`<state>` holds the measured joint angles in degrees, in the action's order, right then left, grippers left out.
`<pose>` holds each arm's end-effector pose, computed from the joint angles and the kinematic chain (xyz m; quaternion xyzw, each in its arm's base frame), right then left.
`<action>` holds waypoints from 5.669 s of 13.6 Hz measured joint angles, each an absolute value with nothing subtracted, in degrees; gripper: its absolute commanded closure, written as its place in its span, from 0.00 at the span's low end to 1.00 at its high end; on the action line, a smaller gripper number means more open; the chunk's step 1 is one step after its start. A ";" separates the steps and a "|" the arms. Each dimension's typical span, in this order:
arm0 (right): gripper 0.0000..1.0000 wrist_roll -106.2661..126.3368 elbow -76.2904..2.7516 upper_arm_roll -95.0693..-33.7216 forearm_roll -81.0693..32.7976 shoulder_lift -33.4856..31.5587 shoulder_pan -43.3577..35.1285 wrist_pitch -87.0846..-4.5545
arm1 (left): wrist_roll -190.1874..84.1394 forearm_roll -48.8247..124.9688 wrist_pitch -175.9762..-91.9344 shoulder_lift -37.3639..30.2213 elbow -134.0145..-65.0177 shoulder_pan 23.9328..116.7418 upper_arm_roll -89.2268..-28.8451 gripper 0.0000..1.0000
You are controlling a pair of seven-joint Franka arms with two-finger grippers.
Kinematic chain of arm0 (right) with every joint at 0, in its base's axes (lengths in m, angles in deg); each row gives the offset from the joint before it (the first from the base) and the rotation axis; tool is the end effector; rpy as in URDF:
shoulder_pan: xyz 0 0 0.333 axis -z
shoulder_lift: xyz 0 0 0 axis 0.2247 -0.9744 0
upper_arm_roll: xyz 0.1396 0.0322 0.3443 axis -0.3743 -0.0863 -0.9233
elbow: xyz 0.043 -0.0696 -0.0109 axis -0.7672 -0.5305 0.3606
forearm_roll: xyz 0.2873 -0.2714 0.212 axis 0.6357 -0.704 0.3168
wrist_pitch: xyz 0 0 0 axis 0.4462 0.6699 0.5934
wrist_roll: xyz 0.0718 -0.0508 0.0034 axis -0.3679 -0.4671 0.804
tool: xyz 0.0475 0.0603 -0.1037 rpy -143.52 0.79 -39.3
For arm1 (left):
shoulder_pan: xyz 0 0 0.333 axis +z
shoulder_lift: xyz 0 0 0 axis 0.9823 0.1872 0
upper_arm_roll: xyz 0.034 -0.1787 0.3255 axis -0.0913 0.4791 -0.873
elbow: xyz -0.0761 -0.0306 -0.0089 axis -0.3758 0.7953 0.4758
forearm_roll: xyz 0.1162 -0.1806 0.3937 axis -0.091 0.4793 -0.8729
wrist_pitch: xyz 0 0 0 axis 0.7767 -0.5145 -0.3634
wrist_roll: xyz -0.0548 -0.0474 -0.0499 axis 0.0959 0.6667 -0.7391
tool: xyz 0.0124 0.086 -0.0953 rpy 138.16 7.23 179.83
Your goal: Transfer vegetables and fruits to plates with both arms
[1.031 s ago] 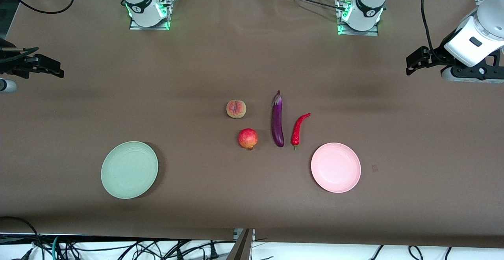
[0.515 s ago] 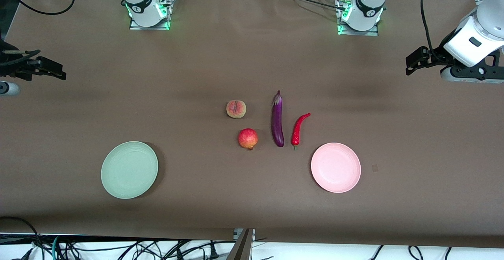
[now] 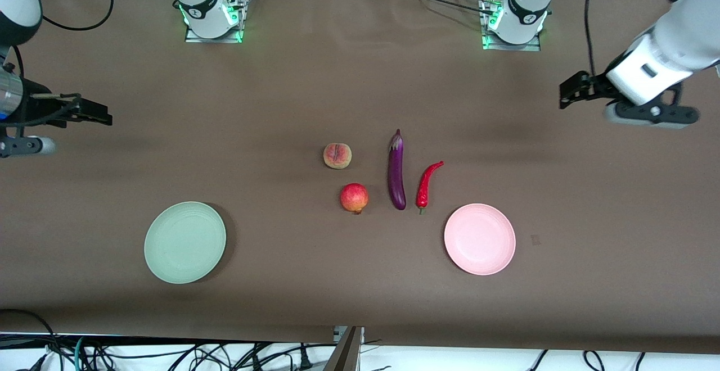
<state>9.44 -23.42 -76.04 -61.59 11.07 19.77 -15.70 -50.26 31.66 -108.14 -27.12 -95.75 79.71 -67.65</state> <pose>0.6626 -0.0145 0.5672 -0.9943 -0.0335 0.1009 0.0108 0.6075 -0.1019 0.5862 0.9969 -0.0458 -0.0611 0.0188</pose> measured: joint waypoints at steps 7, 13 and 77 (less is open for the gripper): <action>0.00 9.06 -23.40 -76.13 -55.63 9.31 17.35 -17.02 | -56.42 31.67 -125.97 -10.83 -95.78 74.68 -62.90 0.00; 0.00 6.27 -23.49 -76.29 -48.31 1.37 13.25 -24.48 | -60.52 30.86 -141.30 2.04 -95.70 69.63 -62.89 0.00; 0.00 27.08 -15.29 -74.21 -58.62 -25.30 16.38 -60.98 | -75.08 16.51 -146.65 18.29 -89.92 67.45 -52.00 1.00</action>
<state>27.08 -15.29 -74.21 -58.62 -25.30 16.38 -60.98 -75.08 16.51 -146.65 18.29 -89.92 67.45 -52.00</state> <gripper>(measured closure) 0.000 0.604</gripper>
